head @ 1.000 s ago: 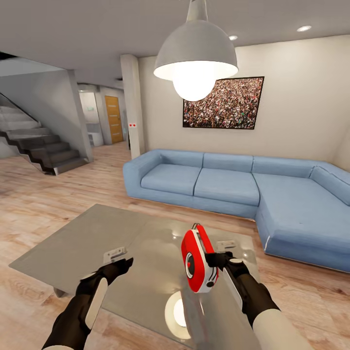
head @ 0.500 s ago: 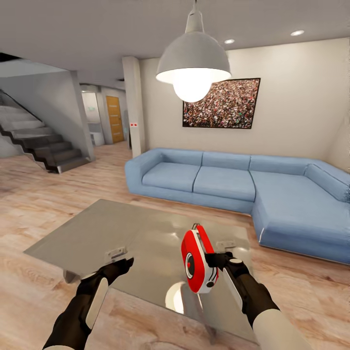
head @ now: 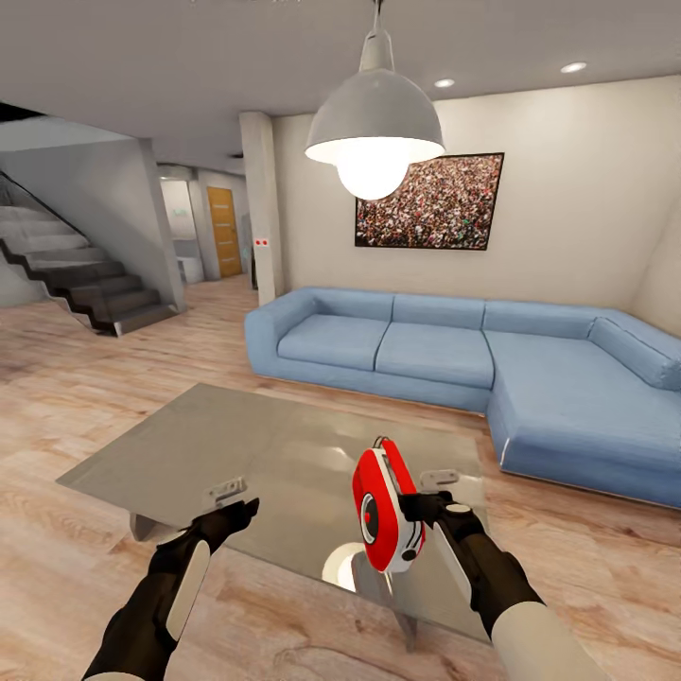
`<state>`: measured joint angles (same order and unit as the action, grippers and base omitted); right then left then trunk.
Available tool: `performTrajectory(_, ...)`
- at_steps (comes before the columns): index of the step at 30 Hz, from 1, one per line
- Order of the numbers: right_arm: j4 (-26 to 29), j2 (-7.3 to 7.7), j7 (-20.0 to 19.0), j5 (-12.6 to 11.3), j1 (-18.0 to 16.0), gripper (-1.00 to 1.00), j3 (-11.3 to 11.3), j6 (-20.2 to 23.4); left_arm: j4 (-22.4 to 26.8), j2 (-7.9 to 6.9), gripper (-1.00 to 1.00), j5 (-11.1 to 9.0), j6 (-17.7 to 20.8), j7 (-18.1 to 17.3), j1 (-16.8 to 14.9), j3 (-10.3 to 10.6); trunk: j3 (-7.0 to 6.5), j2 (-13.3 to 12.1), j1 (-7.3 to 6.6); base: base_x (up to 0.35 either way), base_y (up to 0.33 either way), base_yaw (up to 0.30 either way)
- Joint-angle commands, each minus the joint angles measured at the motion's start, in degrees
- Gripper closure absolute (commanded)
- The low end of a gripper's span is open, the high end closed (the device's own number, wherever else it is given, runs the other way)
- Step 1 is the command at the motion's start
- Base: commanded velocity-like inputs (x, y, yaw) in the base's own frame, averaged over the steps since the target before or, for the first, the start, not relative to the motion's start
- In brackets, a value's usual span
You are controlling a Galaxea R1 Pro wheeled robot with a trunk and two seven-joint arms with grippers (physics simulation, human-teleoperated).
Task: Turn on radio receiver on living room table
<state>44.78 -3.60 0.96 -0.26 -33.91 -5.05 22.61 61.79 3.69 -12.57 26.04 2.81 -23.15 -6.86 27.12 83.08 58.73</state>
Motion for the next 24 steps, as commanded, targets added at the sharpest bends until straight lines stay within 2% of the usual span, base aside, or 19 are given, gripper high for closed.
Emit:
performTrajectory(1, 0.0, 0.00, 0.0, -0.1, 0.0, 1.00, 0.0, 0.0, 0.0, 0.00, -1.00, 0.0, -0.1, 0.0, 0.0, 0.0, 0.00, 0.0, 0.00, -0.023, 0.000, 0.000)
performTrajectory(8, -0.1, 0.00, 0.0, -0.3, 0.0, 1.00, 0.0, 0.0, -0.3, 0.07, -1.00, 0.0, -0.3, 0.0, 0.0, 0.0, 0.00, 0.0, 0.00, -0.232, 0.031, 0.000)
performTrajectory(24, -1.3, 0.00, 0.0, -0.4, 0.0, 1.00, 0.0, 0.0, -0.4, 0.09, -1.00, 0.0, -0.3, 0.0, 0.0, 0.0, 0.00, 0.0, 0.00, -0.330, 0.138, 0.000)
